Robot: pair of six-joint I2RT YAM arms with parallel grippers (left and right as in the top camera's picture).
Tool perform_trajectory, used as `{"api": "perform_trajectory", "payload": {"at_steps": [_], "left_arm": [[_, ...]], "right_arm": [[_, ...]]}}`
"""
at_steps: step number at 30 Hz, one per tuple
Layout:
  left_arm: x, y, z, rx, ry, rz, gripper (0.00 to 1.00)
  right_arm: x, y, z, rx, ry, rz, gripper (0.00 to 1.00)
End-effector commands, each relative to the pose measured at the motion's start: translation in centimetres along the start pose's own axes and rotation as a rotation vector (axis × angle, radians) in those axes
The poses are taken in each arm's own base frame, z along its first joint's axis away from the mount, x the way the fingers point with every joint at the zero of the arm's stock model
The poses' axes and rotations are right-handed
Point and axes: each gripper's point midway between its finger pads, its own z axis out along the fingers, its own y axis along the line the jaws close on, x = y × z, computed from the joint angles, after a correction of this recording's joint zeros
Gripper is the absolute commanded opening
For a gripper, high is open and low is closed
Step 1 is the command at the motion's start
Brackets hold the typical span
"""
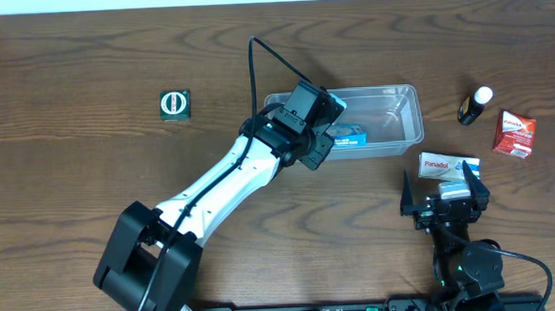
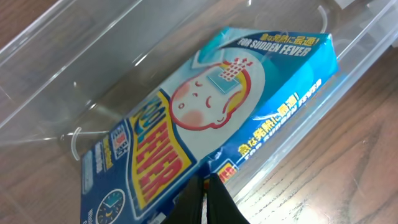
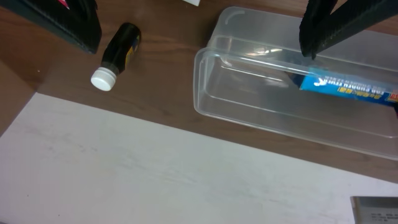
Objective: Pack container
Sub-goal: 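Press the blue box flat inside the container and open the left gripper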
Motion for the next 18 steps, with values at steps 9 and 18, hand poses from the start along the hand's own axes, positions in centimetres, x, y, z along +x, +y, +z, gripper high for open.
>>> {"api": "perform_trajectory", "payload": {"at_steps": [9, 18], "left_arm": [[0.22, 1.31, 0.75, -0.066, 0.012, -0.004, 0.06], [-0.04, 1.32, 0.62, -0.066, 0.005, -0.004, 0.06]], "right_arm": [[0.23, -0.19, 0.02, 0.011, 0.006, -0.007, 0.99], [0.23, -0.20, 0.02, 0.012, 0.006, -0.007, 0.99]]}}
